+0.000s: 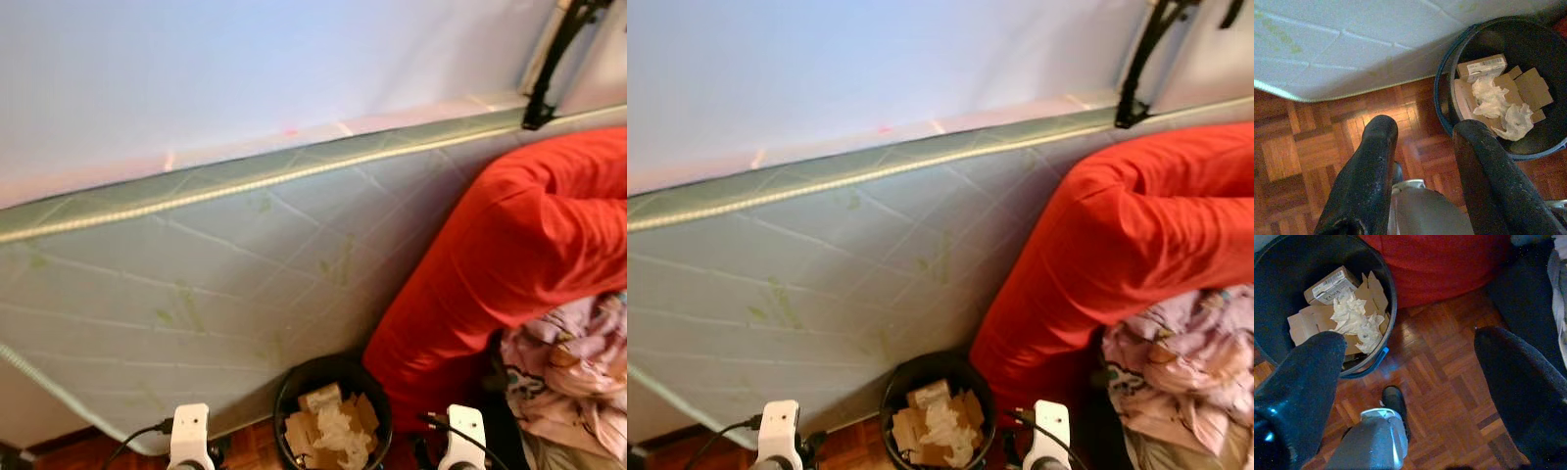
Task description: Clean up the room
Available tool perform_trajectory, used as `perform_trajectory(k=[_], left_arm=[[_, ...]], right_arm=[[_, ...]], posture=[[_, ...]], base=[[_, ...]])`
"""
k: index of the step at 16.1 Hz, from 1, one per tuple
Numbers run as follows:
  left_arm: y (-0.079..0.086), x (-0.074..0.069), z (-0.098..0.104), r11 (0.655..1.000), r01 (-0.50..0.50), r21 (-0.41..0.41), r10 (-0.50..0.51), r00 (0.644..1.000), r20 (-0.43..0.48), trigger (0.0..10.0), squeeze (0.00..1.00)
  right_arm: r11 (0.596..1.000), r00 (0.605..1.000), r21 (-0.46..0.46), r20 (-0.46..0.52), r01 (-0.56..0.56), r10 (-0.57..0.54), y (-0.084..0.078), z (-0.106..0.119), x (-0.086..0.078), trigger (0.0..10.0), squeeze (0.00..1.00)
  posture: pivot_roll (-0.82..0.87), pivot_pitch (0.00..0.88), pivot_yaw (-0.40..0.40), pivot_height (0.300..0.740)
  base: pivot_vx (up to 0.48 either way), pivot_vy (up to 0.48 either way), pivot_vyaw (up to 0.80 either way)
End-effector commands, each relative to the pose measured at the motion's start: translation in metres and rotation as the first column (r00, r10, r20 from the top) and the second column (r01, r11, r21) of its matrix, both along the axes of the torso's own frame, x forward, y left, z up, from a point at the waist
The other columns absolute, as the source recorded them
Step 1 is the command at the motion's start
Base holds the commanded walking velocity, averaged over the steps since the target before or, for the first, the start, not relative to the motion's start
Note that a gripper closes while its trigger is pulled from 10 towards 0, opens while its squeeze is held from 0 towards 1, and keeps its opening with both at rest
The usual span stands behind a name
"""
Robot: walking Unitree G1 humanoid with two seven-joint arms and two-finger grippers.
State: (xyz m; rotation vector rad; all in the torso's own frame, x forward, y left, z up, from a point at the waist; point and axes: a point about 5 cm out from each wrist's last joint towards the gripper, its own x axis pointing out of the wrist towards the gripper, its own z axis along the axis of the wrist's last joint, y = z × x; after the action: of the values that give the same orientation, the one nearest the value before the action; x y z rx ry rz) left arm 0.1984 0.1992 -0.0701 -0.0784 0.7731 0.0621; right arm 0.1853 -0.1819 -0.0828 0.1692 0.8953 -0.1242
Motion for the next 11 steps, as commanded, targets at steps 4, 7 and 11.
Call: perform_trajectory(k=[4,7,11], left_arm=[[-0.0007,-0.0013,-0.0009,1.000,0.005,0.010,-0.005,1.000,-0.005,10.0,0.00],[-0.0007,-0.0009,-0.0006,1.000,0.001,0.006,-0.001,1.000,-0.002,10.0,0.00],[0.0030,0.0037,0.0025,1.000,-0.003,0.009,0.003,1.000,0.011,10.0,0.00]], right_arm=[[1.000,1.000,0.001,-0.010,-0.001,0.001,-0.0013,-0.0008,-0.0017,10.0,0.00],[1.000,1.000,0.002,-0.012,-0.001,0.001,-0.0008,-0.0012,-0.0023,10.0,0.00],[1.000,1.000,0.007,-0.012,-0.007,0.007,0.0007,-0.0010,-0.0015,10.0,0.00]], posture=[[0.07,0.029,-0.026,0.740],[0.07,0.018,-0.025,0.740],[0.09,0.008,-0.028,0.740]], base=[[0.000,-0.225,-0.75],[0.000,0.000,-0.74],[0.000,0.000,-0.74]])
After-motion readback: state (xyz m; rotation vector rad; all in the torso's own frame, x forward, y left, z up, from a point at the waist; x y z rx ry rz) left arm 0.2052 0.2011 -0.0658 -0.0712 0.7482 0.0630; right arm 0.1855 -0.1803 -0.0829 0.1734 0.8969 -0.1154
